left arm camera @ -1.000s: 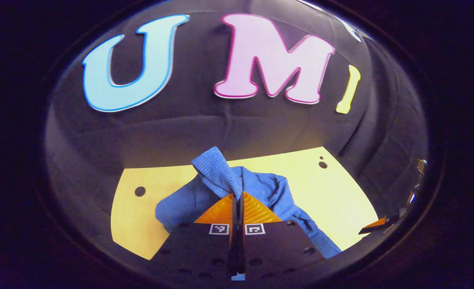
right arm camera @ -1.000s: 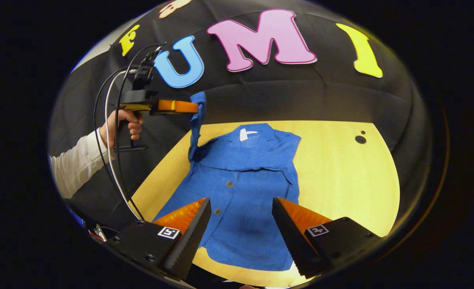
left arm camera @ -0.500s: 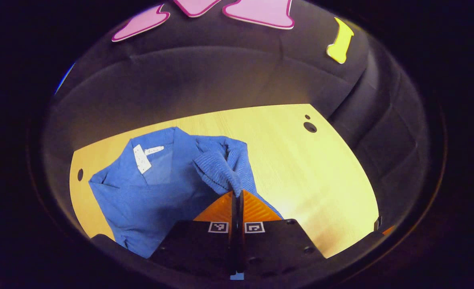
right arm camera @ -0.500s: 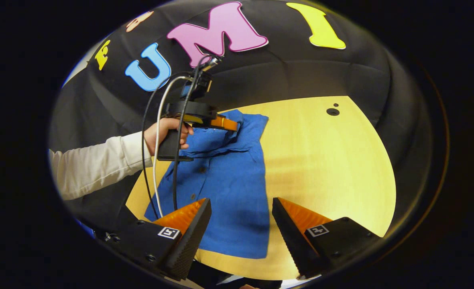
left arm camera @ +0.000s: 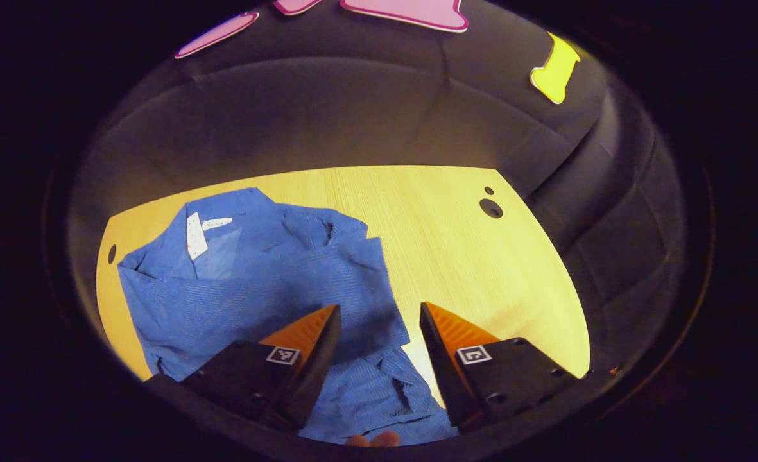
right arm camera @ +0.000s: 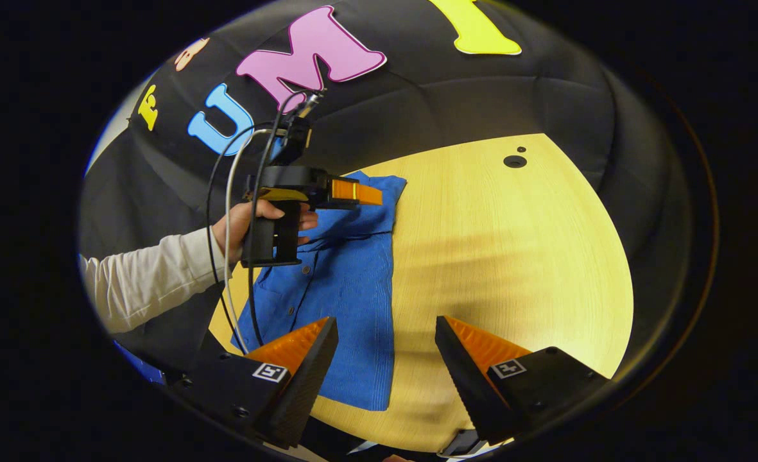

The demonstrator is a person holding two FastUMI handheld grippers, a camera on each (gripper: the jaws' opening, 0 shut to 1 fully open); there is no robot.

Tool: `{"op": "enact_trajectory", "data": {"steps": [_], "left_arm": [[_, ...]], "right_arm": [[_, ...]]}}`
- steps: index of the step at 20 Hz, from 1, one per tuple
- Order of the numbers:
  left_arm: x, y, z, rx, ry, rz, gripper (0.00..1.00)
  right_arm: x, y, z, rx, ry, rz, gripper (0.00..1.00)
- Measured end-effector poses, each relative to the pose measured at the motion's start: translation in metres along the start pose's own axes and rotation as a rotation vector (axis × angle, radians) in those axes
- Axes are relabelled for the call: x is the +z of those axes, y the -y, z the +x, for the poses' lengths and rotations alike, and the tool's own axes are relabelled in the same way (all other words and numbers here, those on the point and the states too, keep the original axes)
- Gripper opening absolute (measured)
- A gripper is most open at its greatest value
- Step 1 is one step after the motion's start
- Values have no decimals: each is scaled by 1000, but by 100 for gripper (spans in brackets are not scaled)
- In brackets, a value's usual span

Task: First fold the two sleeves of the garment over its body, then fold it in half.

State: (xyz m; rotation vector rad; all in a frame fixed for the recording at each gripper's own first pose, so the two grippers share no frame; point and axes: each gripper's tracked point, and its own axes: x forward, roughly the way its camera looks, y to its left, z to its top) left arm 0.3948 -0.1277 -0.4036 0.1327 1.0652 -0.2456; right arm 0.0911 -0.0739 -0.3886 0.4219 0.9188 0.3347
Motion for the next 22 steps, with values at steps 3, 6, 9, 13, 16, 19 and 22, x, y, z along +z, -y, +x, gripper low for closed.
{"op": "enact_trajectory", "data": {"steps": [3, 6, 9, 13, 16, 19, 22], "left_arm": [[-15, -12, -42, 43, 24, -26, 84], [-69, -42, -91, 65, 20, -73, 84], [-156, -99, -138, 166, -22, -81, 84], [-281, -145, -184, 174, -127, -188, 84], [-348, -187, -197, 233, -194, -274, 84], [-396, -212, -202, 232, -299, -359, 84], [-423, -219, -208, 218, -376, -386, 84]], "right_arm": [[-6, -2, 5, -1, -13, -18, 98], [-19, -18, 10, -4, -33, -39, 98], [-42, -39, 19, -15, -63, -56, 98], [-92, -66, 26, -49, -147, -38, 98], [-133, -71, 30, -129, -246, -27, 98], [-158, -75, 36, -177, -338, 24, 99], [-163, -69, 36, -246, -386, 75, 100]]}}
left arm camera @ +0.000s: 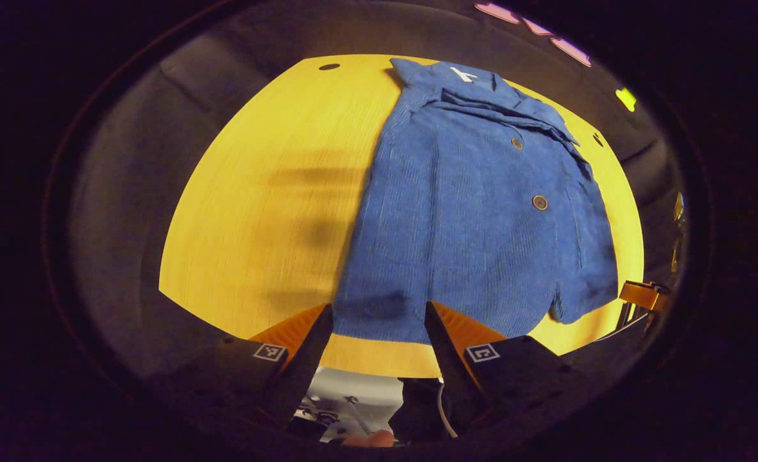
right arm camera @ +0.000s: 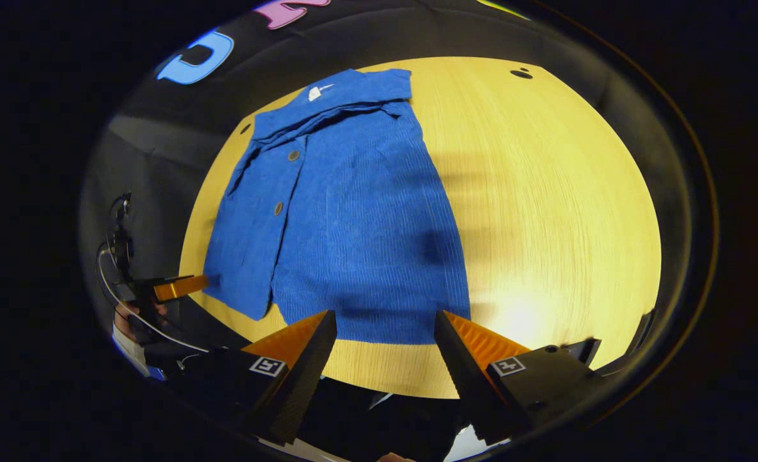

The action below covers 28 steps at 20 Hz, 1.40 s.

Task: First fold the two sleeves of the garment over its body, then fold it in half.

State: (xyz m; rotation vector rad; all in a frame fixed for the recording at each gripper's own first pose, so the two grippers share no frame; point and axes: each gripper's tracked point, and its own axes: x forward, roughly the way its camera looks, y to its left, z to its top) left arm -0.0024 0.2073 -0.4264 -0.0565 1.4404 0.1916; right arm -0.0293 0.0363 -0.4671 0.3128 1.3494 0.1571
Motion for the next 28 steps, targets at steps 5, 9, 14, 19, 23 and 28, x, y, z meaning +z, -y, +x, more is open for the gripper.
{"op": "enact_trajectory", "data": {"steps": [5, 9, 14, 19, 23, 28], "left_arm": [[-2, 0, 5, -43, -76, 29, 84], [1, -1, 9, -59, -106, 30, 84], [-3, -1, 10, -22, -132, 87, 84], [-5, -3, 11, -9, -137, 101, 84], [-8, -4, 11, 5, -155, 82, 83], [-9, -3, 6, 2, -226, 73, 85]], "right_arm": [[-1, 22, 10, -89, -74, 40, 99], [-4, 37, 14, -130, -107, 56, 99], [-19, 45, 25, -174, -180, 26, 99], [-19, 36, 32, -171, -184, 17, 99], [-25, 39, 38, -222, -205, -26, 99], [-28, 35, 41, -244, -229, -48, 91]]}}
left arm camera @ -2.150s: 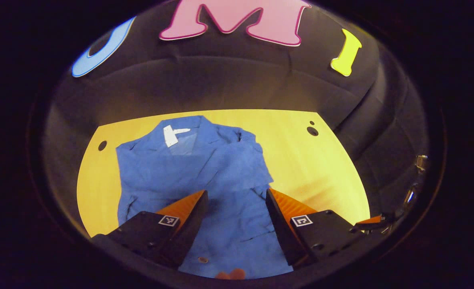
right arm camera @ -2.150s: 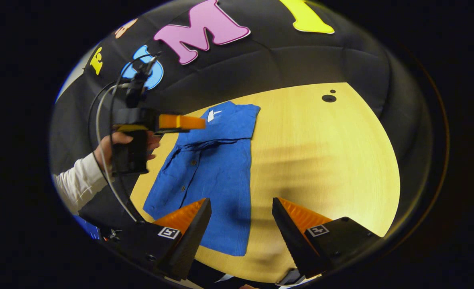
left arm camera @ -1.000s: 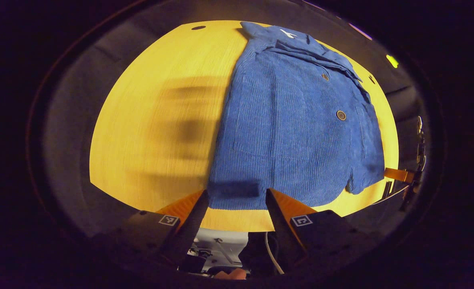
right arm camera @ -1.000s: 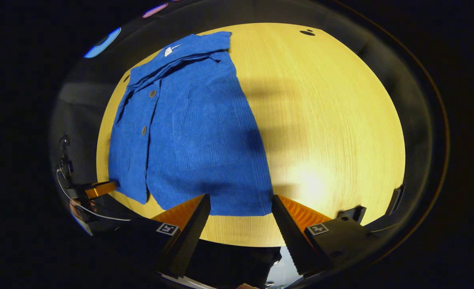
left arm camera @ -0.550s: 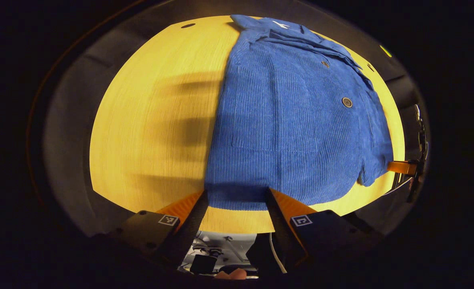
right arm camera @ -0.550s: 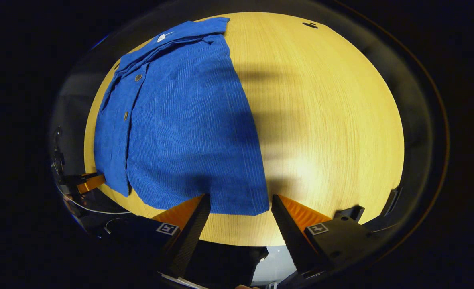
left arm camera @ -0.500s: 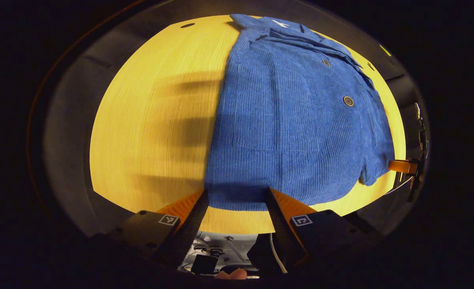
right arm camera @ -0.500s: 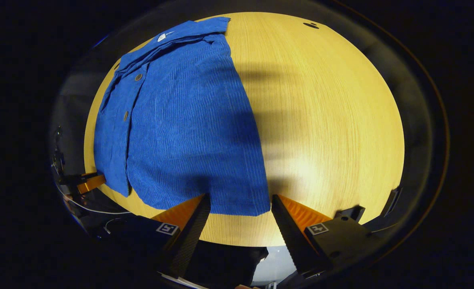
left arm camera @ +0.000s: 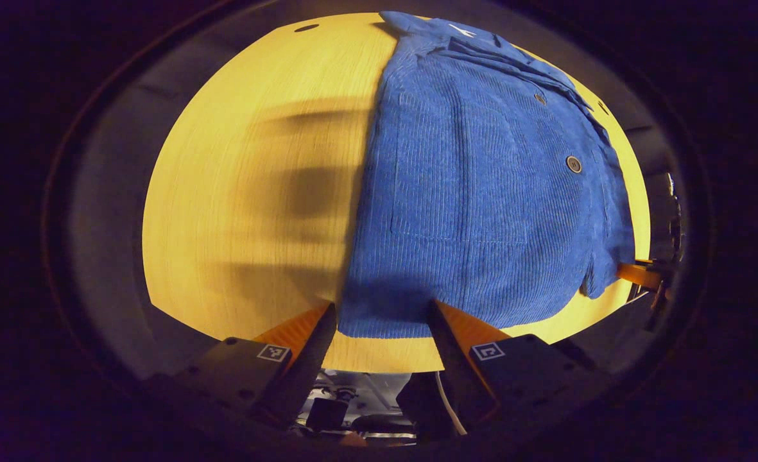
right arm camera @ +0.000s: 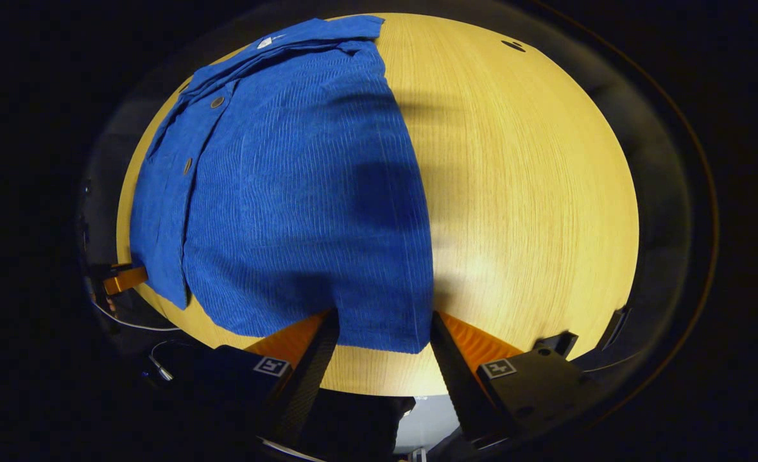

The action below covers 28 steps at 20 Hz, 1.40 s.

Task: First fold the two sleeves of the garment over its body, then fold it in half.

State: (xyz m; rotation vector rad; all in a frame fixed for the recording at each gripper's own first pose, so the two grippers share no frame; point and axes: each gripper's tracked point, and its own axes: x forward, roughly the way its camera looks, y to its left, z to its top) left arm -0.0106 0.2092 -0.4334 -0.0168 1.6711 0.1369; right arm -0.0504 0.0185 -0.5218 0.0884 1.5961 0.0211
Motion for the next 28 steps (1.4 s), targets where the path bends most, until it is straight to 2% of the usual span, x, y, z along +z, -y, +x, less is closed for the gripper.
{"op": "enact_trajectory", "data": {"steps": [1, 3, 4, 5, 6, 7, 10, 12, 17, 23, 25, 28], "left_arm": [[2, 2, -2, -5, -6, 11, 85], [6, 12, -2, -30, 0, 26, 70], [7, 18, -1, -59, -2, 30, 46], [7, 21, -1, -97, 2, 29, 31], [7, 23, -2, -117, 13, 20, 17], [7, 25, -2, -137, 33, 23, 8], [11, 30, -14, -168, 131, 84, 10], [21, 34, -32, -182, 208, 97, 8], [51, 43, -90, -230, 387, 109, 8], [75, 55, -158, -260, 560, 144, 8], [84, 54, -182, -231, 643, 182, 8], [107, 61, -218, -226, 726, 183, 8]], "right_arm": [[1, -6, 1, 21, 5, 4, 80], [0, -19, 2, 75, 16, 14, 39], [0, -20, 1, 83, 22, 8, 19], [1, -21, 0, 92, 26, 3, 15], [3, -22, 1, 106, 39, 2, 14], [1, -23, -1, 112, 45, 10, 10], [15, -27, -15, 140, 127, 44, 10], [26, -32, -35, 168, 188, 69, 10], [66, -47, -106, 154, 412, 48, 10], [101, -83, -187, 74, 672, -74, 10], [121, -104, -220, 44, 777, -130, 9], [154, -117, -247, 29, 835, -148, 10]]}}
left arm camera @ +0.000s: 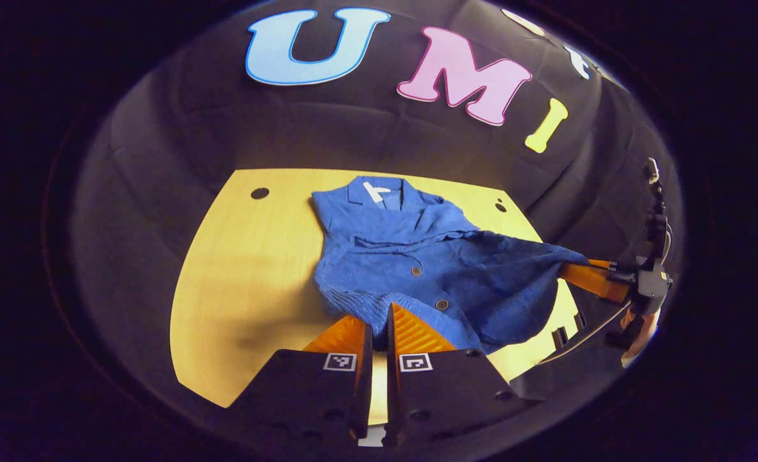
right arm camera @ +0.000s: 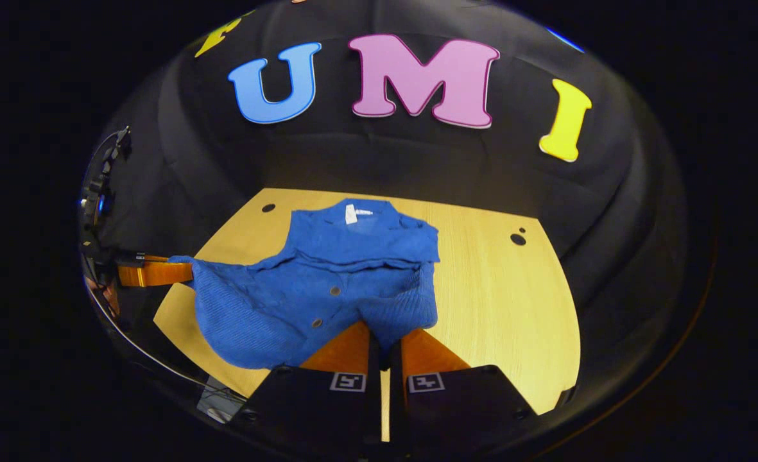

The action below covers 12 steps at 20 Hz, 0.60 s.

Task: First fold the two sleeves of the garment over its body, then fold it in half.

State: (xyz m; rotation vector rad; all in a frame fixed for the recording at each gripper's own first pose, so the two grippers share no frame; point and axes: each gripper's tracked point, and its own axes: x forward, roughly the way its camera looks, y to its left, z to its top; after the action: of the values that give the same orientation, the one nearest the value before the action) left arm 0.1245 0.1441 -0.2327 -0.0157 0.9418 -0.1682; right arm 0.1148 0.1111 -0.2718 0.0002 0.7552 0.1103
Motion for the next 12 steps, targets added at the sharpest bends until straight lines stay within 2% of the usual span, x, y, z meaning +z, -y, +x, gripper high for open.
{"op": "enact_trajectory", "data": {"steps": [4, 6, 8, 10, 12], "left_arm": [[53, -12, 5, 24, 50, -47, 8], [83, -20, 14, 44, 73, -75, 8], [110, -31, 29, 55, 66, -148, 8], [132, -53, 52, 113, 47, -203, 8], [150, -76, 84, 173, 7, -216, 8]], "right_arm": [[67, 13, 26, -22, 64, 24, 9], [98, 30, 52, -51, 77, 34, 9], [126, 43, 84, -68, 82, 67, 9], [150, 58, 123, -88, 94, 67, 9], [157, 70, 168, -100, 61, 67, 8]]}}
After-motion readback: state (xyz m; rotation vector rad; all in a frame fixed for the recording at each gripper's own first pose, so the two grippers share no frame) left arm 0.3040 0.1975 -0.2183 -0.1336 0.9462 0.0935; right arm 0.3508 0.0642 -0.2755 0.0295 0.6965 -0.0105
